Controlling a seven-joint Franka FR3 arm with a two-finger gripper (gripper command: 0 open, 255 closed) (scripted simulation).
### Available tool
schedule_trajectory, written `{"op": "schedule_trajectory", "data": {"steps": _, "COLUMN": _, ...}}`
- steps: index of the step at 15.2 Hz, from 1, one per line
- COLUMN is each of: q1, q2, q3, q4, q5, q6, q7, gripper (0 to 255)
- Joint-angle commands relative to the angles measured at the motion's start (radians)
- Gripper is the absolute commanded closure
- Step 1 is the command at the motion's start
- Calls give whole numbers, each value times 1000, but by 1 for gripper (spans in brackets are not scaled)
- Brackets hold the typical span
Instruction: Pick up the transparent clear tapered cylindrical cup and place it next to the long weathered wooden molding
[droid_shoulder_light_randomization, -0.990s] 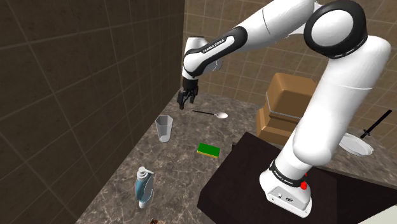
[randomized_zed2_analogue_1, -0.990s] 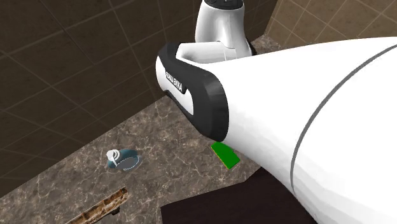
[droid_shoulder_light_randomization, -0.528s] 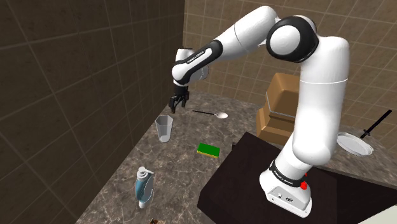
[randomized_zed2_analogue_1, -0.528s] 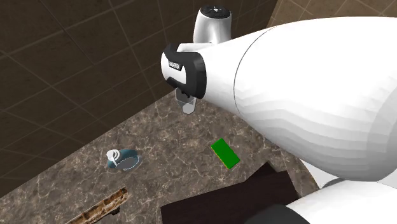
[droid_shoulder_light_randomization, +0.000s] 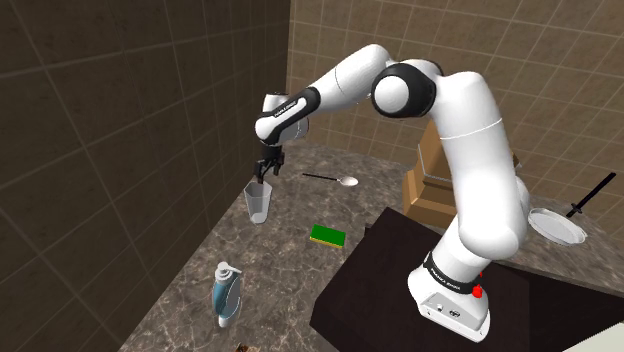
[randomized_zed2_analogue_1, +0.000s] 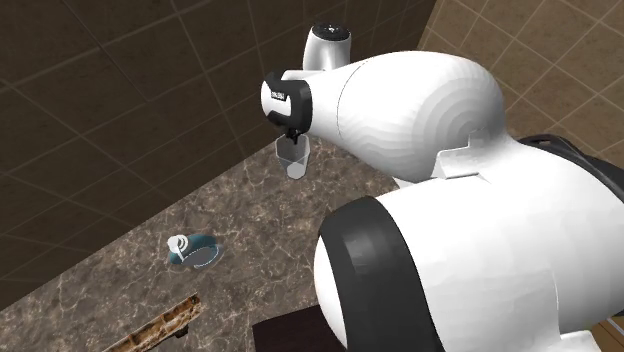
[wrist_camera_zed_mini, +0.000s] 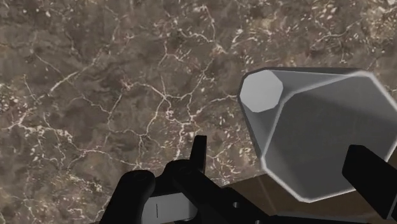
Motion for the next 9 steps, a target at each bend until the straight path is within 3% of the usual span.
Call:
{"op": "schedule_trajectory", "data": {"steps": 1, "q1": 4, "q2": 58, "q3": 1, "q4": 61, "q5": -1, "q6": -2, "q7": 6, "gripper": 0}}
{"op": "schedule_trajectory", "data": {"steps": 9, "q1": 9, "q2": 123, "q3": 4, "q4": 77, "q5": 2, "q6": 48, "q7": 5, "gripper": 0}}
